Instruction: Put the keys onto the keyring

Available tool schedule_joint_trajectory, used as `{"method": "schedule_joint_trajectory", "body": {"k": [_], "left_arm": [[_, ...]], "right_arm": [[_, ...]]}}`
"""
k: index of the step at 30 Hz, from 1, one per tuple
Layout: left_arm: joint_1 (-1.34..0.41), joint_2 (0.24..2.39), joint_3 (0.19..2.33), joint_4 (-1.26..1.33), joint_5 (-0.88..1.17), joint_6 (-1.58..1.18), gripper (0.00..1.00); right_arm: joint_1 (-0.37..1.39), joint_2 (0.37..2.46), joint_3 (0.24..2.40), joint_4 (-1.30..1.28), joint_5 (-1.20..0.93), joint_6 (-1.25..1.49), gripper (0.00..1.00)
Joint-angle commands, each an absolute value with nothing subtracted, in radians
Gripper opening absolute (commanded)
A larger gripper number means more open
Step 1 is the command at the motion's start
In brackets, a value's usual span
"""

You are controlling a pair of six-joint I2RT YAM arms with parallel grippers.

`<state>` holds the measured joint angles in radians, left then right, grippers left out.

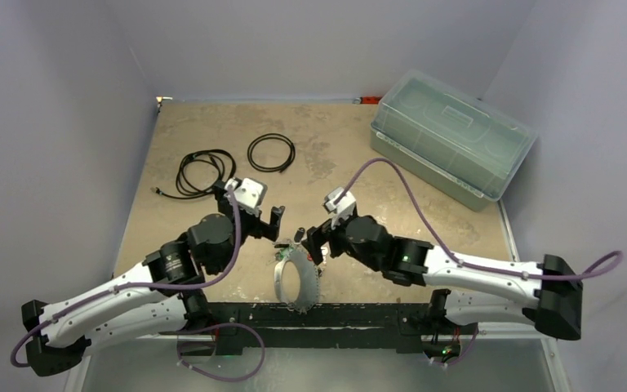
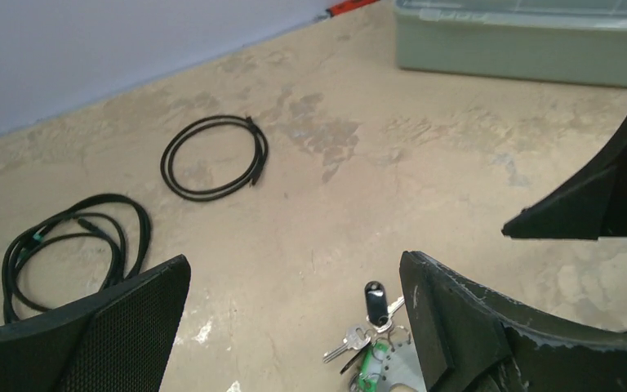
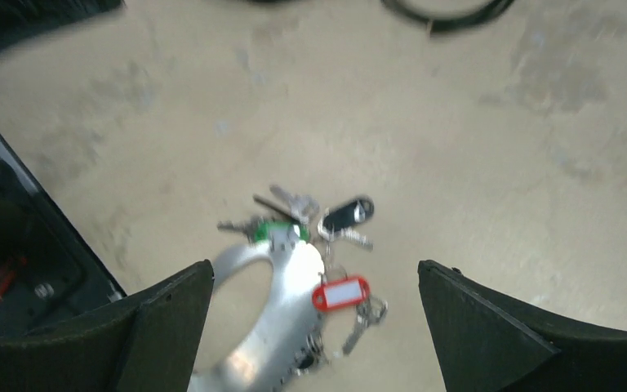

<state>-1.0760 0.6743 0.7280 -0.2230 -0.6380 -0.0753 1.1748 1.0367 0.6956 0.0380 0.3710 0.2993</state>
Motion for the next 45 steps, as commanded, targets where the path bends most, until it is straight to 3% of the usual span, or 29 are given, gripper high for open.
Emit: {"method": "schedule_joint_trajectory", "body": {"k": [1, 5, 13, 34, 39, 45], "left_arm": [[-1.077, 0.763, 0.758, -0.342, -0.693, -0.211, 0.99], [-1.065, 0.840, 0.736, -0.367, -0.633, -0.343, 0.99], [-0.925, 0.899, 0.669, -0.303, -0.470, -0.456, 0.96], [-0.923, 0.883, 0.645, -0.279, -0.469, -0.451, 0.93], [-0.923, 0.883, 0.644, -0.278, -0.465, -0.447, 0.93], [-0.923, 0.880, 0.644, -0.281, -0.474, -0.446, 0.92]], "right_arm": [[1.162, 1.140, 0.687, -0.046, 0.294, 0.403, 0.99], [1.125, 1.224, 0.681, -0.048, 0.229, 0.447, 0.91], [1.029, 1.351, 0.689, -0.026, 0.151, 0.482, 0.64], [0.976, 1.566, 0.757, 0.059, 0.093, 0.364, 0.30], [0.973, 1.579, 0.758, 0.065, 0.095, 0.353, 0.01], [0.973, 1.540, 0.755, 0.048, 0.142, 0.349, 0.00]]}}
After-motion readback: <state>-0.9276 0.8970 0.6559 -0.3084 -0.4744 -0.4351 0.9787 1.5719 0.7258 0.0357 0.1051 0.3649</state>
